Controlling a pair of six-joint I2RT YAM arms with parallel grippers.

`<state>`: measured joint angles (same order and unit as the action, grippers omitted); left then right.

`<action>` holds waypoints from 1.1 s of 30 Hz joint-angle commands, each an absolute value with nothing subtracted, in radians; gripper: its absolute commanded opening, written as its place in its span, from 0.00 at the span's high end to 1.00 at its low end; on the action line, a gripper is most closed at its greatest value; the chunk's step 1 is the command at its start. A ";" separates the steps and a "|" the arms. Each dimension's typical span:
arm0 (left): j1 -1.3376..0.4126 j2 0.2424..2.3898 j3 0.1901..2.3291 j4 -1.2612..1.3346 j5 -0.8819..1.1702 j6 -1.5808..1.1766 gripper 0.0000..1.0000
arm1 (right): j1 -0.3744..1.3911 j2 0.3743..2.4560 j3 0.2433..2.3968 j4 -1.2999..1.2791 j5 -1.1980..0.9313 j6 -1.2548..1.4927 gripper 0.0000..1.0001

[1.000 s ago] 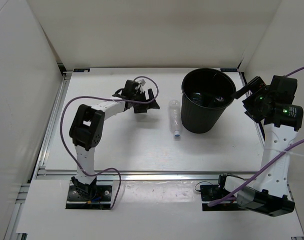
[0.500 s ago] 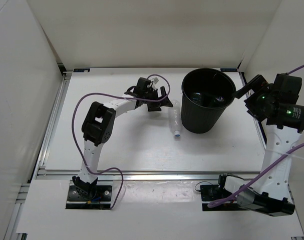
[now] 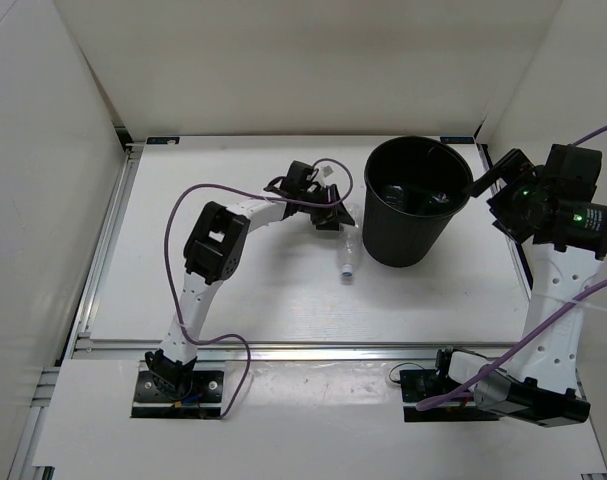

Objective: Put the plastic bottles in the bin

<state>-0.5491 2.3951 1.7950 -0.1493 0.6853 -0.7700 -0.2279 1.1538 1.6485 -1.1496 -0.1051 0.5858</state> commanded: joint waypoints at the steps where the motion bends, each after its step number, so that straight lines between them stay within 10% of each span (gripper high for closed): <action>1: -0.549 2.367 1.777 -0.153 0.824 -0.776 0.49 | -0.232 1.161 1.646 -1.140 -0.129 0.566 0.00; 12: -0.315 1.923 1.511 -0.233 0.652 -0.793 0.65 | -0.241 1.120 1.465 -1.019 -0.149 0.643 0.00; 23: -0.403 2.198 2.531 -0.242 0.474 -0.722 0.67 | -0.241 1.111 1.468 -0.982 -0.170 0.643 0.00; 32: -0.613 2.310 2.598 -0.109 0.416 -0.732 0.60 | -0.241 1.101 1.537 -1.008 -0.155 0.594 0.00; 33: -0.629 2.321 2.599 -0.109 0.416 -0.709 0.46 | -0.241 1.101 1.537 -1.008 -0.155 0.594 0.00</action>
<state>-0.5755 2.2894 2.5816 -0.1219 0.4431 -0.7383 -0.2356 1.1240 1.4937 -1.0210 -0.1600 0.6296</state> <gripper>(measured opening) 0.570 0.998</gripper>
